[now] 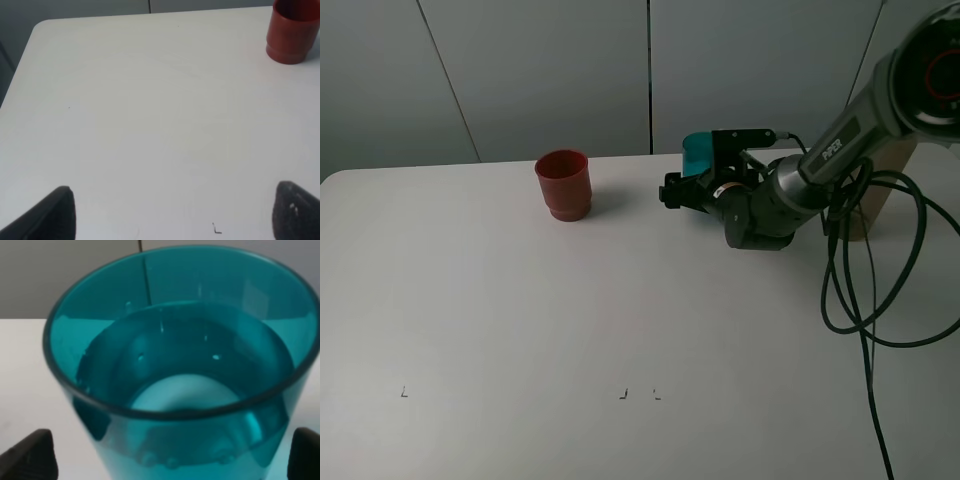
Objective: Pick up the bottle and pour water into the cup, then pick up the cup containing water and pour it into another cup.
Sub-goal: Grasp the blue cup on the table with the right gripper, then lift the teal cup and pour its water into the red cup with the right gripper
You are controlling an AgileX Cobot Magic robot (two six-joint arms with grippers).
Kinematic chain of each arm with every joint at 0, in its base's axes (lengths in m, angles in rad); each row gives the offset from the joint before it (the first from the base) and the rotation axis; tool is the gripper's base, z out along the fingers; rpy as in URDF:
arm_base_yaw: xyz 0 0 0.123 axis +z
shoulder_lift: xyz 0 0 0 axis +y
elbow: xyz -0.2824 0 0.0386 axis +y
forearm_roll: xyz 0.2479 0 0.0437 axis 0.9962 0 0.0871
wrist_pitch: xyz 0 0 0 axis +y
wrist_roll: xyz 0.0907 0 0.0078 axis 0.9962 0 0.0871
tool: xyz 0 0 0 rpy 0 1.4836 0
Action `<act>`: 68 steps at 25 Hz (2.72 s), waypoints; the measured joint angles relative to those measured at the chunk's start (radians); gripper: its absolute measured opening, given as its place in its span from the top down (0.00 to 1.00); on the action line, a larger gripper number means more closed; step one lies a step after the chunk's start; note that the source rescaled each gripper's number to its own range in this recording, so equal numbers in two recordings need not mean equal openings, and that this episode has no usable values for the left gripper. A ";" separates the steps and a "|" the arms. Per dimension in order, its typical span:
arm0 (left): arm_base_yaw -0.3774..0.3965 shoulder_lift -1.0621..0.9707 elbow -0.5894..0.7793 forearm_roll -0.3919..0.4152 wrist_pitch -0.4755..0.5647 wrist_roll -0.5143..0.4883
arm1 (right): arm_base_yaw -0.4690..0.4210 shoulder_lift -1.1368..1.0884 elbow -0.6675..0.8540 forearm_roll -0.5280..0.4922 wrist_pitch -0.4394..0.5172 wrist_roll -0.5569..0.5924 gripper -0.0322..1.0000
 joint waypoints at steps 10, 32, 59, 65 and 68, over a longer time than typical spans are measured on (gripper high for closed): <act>0.000 0.000 0.000 0.000 0.000 0.000 | -0.024 0.000 -0.002 0.003 -0.006 -0.013 0.02; 0.000 0.000 0.000 0.000 0.000 0.000 | -0.028 0.055 -0.075 -0.021 -0.014 -0.014 0.02; 0.000 0.000 0.000 0.000 0.000 0.000 | -0.035 0.060 -0.101 -0.034 -0.021 -0.058 0.96; 0.000 0.000 0.000 0.000 0.000 0.000 | -0.035 0.060 -0.101 -0.034 -0.018 -0.060 0.96; 0.000 0.000 0.000 0.000 0.000 0.000 | -0.035 0.060 -0.101 -0.044 -0.018 -0.060 0.96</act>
